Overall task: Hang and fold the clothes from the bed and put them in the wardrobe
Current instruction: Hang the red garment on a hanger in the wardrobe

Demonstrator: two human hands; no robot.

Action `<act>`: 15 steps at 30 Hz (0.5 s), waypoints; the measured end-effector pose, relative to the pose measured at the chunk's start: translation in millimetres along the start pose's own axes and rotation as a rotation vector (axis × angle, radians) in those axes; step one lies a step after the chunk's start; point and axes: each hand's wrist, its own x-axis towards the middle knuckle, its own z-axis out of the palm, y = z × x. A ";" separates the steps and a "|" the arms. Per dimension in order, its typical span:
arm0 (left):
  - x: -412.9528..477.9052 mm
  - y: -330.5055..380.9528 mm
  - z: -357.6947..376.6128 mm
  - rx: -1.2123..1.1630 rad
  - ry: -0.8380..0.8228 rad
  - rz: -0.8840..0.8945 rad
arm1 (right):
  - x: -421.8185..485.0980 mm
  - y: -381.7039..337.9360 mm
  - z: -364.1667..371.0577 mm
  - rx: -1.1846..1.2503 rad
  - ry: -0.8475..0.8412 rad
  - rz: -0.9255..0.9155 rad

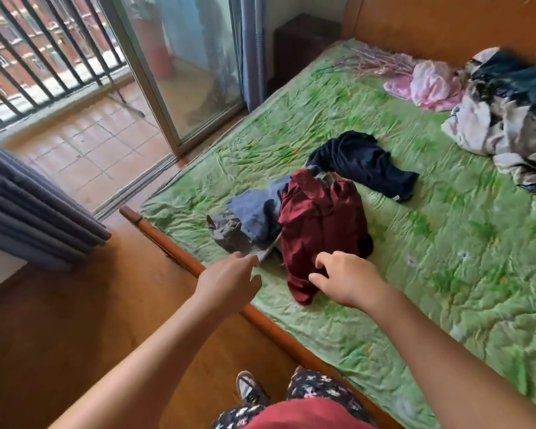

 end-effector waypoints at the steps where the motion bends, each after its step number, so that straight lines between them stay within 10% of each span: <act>1: 11.2 -1.4 0.4 0.002 -0.019 0.018 | 6.2 2.7 0.7 0.007 -0.006 0.022; 15: 191.9 23.1 16.0 0.153 -0.168 0.169 | 124.9 82.4 2.4 0.140 -0.045 0.220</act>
